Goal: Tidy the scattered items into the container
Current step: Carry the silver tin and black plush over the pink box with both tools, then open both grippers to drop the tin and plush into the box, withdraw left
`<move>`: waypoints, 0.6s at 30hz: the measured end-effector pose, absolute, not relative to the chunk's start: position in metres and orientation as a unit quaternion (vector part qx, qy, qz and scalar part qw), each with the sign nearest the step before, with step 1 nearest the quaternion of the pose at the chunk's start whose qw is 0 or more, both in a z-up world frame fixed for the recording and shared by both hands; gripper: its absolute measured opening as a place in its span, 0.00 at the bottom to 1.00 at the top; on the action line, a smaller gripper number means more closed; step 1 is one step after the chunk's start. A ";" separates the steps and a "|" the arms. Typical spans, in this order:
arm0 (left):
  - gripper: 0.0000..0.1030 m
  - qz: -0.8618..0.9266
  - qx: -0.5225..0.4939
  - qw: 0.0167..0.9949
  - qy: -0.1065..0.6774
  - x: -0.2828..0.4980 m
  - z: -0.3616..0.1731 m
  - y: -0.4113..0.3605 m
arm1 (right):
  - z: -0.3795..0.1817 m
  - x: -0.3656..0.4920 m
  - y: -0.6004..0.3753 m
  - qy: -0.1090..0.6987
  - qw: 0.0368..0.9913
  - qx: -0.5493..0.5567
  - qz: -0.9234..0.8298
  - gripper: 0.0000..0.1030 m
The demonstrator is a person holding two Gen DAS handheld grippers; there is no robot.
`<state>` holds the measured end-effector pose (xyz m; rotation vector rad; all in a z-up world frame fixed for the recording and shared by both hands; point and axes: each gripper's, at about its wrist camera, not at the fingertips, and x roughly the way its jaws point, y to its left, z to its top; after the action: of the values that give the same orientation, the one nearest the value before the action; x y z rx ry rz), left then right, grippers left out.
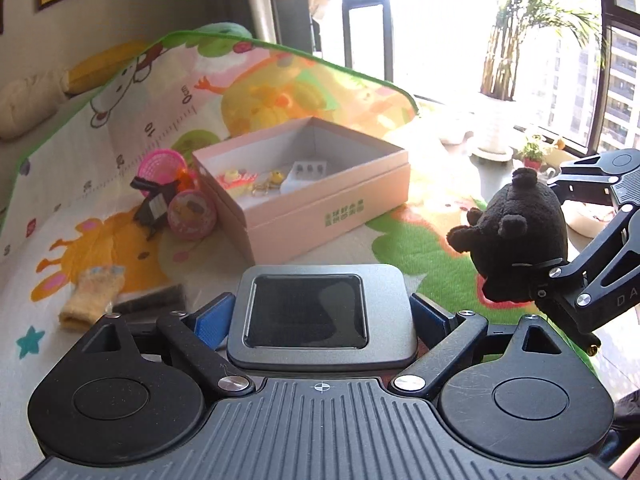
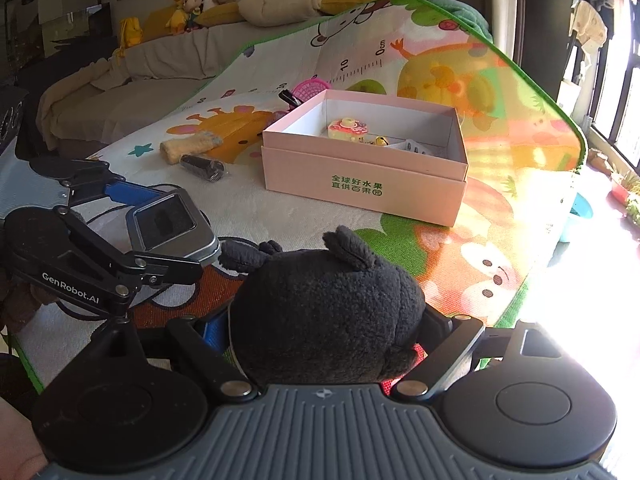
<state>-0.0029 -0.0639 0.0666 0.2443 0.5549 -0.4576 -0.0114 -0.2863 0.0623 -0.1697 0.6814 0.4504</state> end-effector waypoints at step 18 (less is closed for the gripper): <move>0.96 -0.204 0.051 0.955 0.211 0.124 0.093 -0.055 | 0.151 0.197 -0.285 0.307 0.937 0.040 0.162 0.89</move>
<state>0.1236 -0.0552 0.0931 0.1041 0.4281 -0.4141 0.1972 -0.2846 0.1512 0.0823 0.6267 0.3310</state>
